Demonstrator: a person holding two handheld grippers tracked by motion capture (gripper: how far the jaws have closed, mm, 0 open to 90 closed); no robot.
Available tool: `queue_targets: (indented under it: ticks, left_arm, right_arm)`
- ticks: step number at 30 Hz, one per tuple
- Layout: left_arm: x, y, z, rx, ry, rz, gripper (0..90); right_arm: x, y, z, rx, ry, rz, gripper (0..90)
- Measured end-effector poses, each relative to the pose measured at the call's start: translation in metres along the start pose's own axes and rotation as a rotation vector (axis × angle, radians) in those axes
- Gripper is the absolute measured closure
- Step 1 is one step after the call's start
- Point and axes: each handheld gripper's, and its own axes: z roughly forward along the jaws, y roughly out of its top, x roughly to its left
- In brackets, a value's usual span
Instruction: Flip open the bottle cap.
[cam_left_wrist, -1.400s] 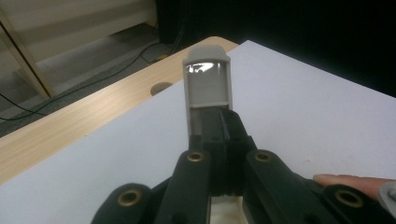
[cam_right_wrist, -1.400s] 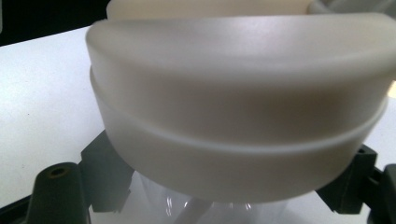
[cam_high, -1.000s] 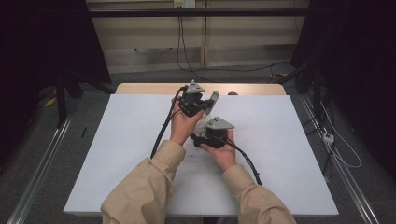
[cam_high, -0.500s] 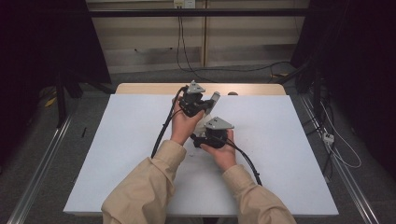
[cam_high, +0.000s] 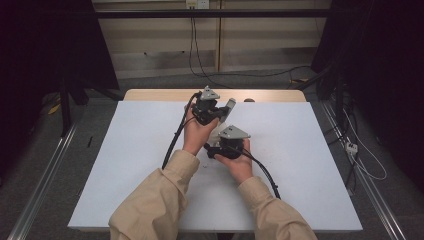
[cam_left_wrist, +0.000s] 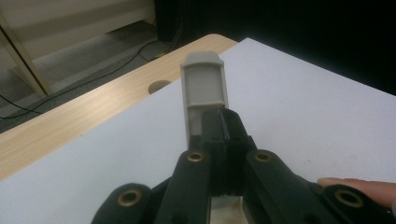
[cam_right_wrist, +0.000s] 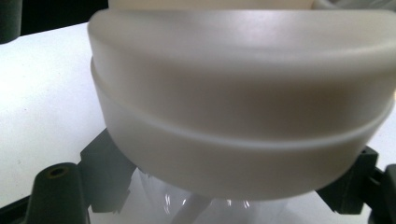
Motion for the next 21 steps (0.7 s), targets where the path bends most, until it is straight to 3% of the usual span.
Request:
queue_targets:
  ticks: [21]
  left_arm:
    - [0.0004, -0.0011, 0.0044, 0.006, -0.006, -0.007, 90.0]
  right_arm:
    - [-0.0004, -0.0004, 0.0000, 0.000, 0.002, 0.006, 18.4]
